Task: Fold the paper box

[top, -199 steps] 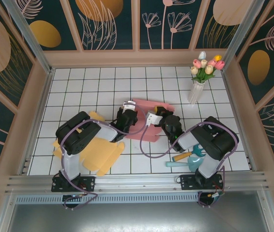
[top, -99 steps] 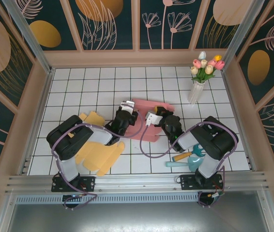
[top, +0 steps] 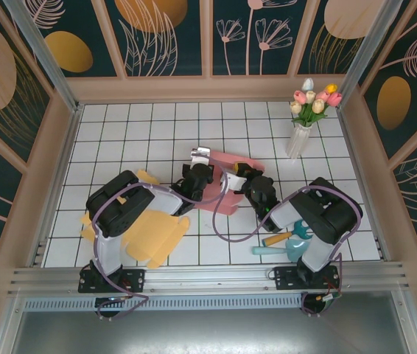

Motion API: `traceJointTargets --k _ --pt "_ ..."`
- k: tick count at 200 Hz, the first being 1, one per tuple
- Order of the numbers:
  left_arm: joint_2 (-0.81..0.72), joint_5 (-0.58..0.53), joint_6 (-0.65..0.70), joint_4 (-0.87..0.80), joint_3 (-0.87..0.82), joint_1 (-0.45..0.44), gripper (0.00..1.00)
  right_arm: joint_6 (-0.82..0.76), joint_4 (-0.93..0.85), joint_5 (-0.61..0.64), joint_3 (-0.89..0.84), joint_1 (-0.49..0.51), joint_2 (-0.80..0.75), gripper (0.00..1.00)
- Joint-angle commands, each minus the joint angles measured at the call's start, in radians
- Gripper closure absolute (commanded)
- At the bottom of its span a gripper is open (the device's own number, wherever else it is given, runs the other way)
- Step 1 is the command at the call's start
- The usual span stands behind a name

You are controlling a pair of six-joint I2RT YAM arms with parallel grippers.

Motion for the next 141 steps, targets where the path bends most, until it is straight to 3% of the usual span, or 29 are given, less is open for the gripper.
traceJointTargets --k 1,37,52,59,106,123,141 --pt "0.035 -0.192 0.003 -0.049 0.010 0.030 1.00 0.044 0.001 0.022 -0.029 -0.004 -0.008 1.00" --pt "0.009 -0.065 0.017 0.003 -0.037 0.030 1.00 0.093 -0.016 0.010 -0.016 -0.003 -0.021 0.97" --pt "0.005 -0.035 0.030 0.056 -0.067 0.031 1.00 0.137 -0.078 0.008 0.001 -0.001 -0.059 0.67" --pt "0.006 -0.034 0.034 0.078 -0.077 0.030 1.00 0.157 -0.107 0.003 0.005 -0.001 -0.083 0.63" --pt "0.024 -0.056 0.023 0.125 -0.093 0.030 1.00 0.315 -0.317 -0.041 0.023 0.005 -0.316 0.58" --pt "0.034 -0.050 0.030 0.141 -0.094 0.032 1.00 0.445 -0.407 -0.015 0.043 0.005 -0.418 0.59" --pt "0.042 -0.046 0.034 0.131 -0.083 0.031 1.00 0.695 -0.557 0.008 0.098 -0.005 -0.520 0.60"
